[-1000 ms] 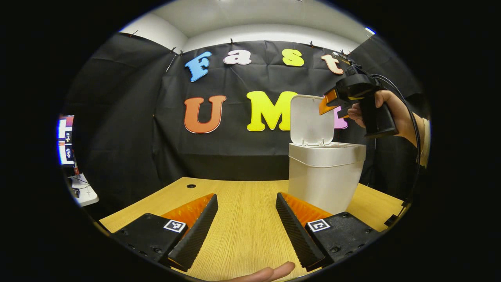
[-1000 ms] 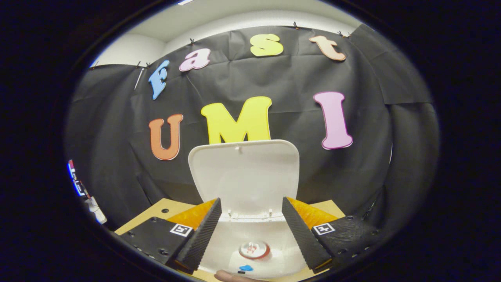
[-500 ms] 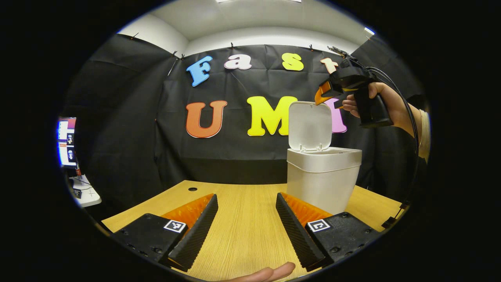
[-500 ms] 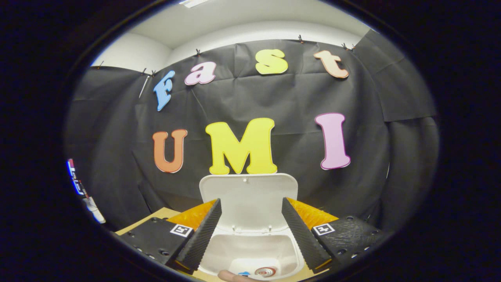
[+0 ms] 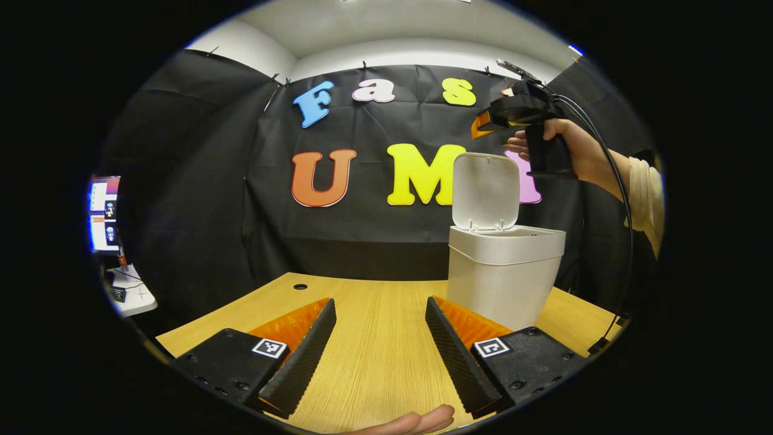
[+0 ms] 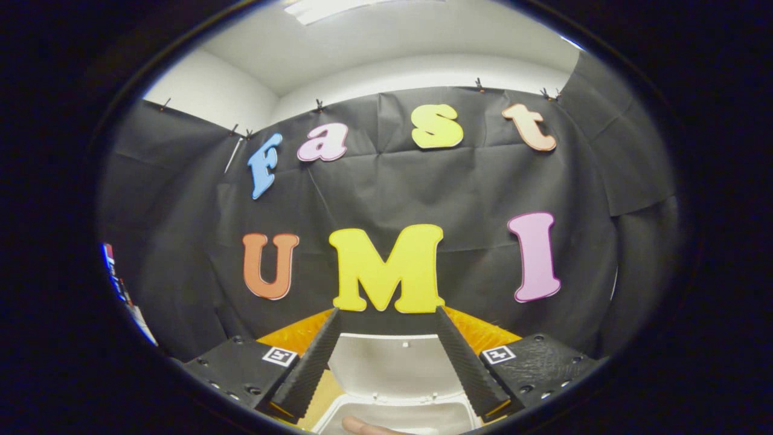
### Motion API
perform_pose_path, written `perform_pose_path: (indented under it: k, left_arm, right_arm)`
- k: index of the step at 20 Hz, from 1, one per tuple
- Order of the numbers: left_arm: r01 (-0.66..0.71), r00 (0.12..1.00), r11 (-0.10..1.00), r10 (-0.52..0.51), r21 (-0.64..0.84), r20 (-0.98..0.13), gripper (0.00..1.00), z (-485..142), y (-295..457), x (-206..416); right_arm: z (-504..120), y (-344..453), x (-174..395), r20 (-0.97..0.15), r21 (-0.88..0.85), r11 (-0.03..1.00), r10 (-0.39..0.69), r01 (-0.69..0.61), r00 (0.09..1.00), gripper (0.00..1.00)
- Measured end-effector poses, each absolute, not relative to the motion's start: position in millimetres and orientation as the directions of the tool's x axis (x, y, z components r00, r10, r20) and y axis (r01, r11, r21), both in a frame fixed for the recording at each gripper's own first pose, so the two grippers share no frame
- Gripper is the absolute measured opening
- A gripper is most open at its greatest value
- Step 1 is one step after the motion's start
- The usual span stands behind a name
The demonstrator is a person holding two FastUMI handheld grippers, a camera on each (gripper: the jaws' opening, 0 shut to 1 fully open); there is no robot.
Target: Press the lid of the desktop garbage bin to open it, pick up the crumpled paper on the desktop and throw it into the bin, then pick up the pop can on the desktop and drop it into the bin, and finally close the garbage bin lid.
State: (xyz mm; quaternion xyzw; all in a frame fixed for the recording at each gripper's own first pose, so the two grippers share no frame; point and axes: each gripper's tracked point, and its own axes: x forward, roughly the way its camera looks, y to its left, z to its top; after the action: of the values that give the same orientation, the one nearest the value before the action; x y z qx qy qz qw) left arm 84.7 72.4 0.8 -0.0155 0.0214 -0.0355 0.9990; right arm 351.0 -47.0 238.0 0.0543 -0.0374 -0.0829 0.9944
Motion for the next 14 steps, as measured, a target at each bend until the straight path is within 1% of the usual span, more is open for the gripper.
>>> perform_pose_path:
  k: [1, 4, 5, 6, 9, 10, 11, 13, 14]
  left_arm:
    - [0.067, 0.997, 0.997, -0.068, -0.036, -0.038, 0.96, 2, 76, 84]
    - [0.06, 0.998, 0.997, -0.062, -0.053, -0.03, 0.96, 3, 85, 85]
    - [0.058, 0.998, 0.996, -0.06, -0.061, -0.031, 0.96, 4, 88, 86]
    - [0.052, 0.998, 0.997, -0.055, -0.063, -0.033, 0.96, 3, 92, 87]
    - [-0.013, 0.999, 0.998, 0.011, -0.056, -0.036, 0.96, 3, 113, 88]
    - [-0.022, 0.999, 0.998, 0.02, -0.054, -0.032, 0.96, 4, 114, 90]
    - [-0.026, 0.999, 0.998, 0.024, -0.056, -0.033, 0.96, 5, 115, 91]
    - [-0.037, 0.999, 0.998, 0.035, -0.056, -0.037, 0.96, 1, 116, 92]
    - [-0.039, 0.999, 0.998, 0.037, -0.055, -0.041, 0.96, 1, 115, 94]
  right_arm:
    - [235, -50, 360, 0.049, 0.111, 0.977, -0.186, 0.18, 0.981, 0.92]
    - [239, -58, 382, 0.041, 0.108, 0.969, -0.226, 0.22, 0.973, 0.98]
    - [239, -61, 387, 0.034, 0.114, 0.966, -0.235, 0.23, 0.971, 0.98]
    - [235, -64, 393, 0.019, 0.124, 0.964, -0.24, 0.236, 0.971, 0.95]
    - [217, -77, 406, -0.037, 0.12, 0.956, -0.265, 0.268, 0.963, 0.95]
    - [209, -77, 406, -0.06, 0.116, 0.955, -0.268, 0.274, 0.961, 0.95]
    - [213, -79, 402, -0.056, 0.094, 0.954, -0.28, 0.284, 0.958, 0.95]
    - [209, -76, 396, -0.081, 0.086, 0.956, -0.274, 0.28, 0.958, 0.92]
    - [210, -75, 392, -0.088, 0.08, 0.958, -0.267, 0.274, 0.96, 0.94]
